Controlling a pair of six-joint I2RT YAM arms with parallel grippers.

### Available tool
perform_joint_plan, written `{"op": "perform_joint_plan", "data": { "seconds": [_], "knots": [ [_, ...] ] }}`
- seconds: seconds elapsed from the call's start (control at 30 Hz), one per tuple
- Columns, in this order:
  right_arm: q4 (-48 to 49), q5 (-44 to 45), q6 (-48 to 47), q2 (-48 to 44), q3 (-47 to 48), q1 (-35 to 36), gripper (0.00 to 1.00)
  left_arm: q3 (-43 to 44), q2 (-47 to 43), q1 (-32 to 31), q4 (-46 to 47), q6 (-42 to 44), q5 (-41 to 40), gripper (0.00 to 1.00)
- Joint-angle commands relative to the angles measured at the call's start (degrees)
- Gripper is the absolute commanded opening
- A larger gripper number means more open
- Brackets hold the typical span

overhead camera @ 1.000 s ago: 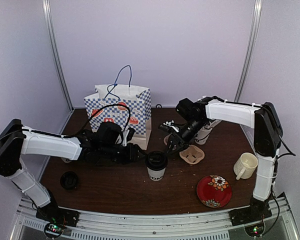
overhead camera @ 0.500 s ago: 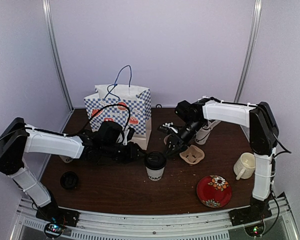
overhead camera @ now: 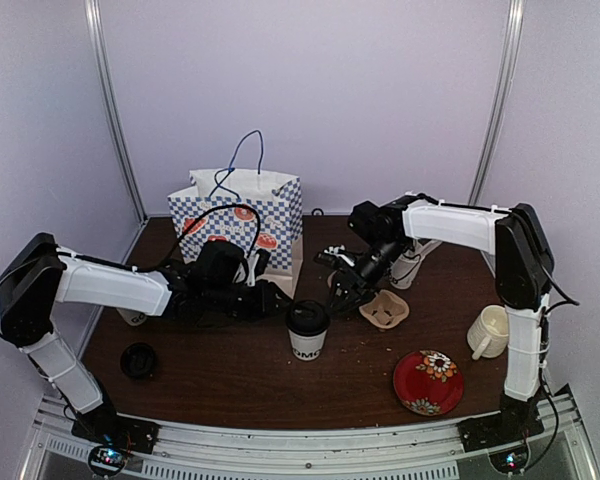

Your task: Pack the takeout coffee

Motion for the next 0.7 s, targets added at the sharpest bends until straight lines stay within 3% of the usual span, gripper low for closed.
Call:
{"op": "perform_joint_plan", "data": {
  "seconds": [0.0,0.2,0.67],
  "knots": [
    [0.6,3.5,-1.0,-3.0,1.2,0.3,0.54,-2.3,1.6,-1.3,-5.3,3.8,3.2,0.39],
    [-0.2,3.9,-2.3,-4.3,1.0,0.1,0.62,-0.2,-0.3,-1.6,-3.0,4.4,5.9,0.50],
    [0.7,5.6,-4.5,-10.3,-3.8,0.1,0.77,0.3,-7.6,-1.7,-4.4,5.5,3.9,0.55]
  ]
}}
